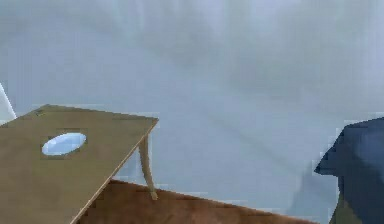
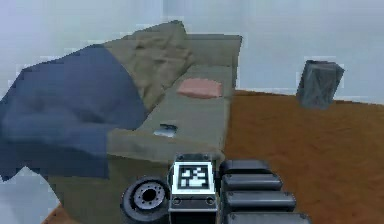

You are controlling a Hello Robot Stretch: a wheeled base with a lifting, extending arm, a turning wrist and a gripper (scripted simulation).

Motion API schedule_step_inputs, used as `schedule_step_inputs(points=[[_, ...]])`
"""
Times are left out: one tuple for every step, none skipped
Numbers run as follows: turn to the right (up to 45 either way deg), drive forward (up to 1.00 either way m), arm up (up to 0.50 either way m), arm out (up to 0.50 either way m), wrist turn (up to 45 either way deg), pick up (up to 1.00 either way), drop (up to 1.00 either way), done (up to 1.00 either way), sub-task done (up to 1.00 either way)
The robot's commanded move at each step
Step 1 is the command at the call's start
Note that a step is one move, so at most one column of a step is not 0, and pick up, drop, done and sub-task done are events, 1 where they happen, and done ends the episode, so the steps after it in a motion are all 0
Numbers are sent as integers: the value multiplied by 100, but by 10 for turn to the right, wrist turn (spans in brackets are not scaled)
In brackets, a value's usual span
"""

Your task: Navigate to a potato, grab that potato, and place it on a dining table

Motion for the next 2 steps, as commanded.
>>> schedule_step_inputs(points=[[-450, 0, 0, 0, 0, 0, 0, 0, 0], [-450, 0, 0, 0, 0, 0, 0, 0, 0]])
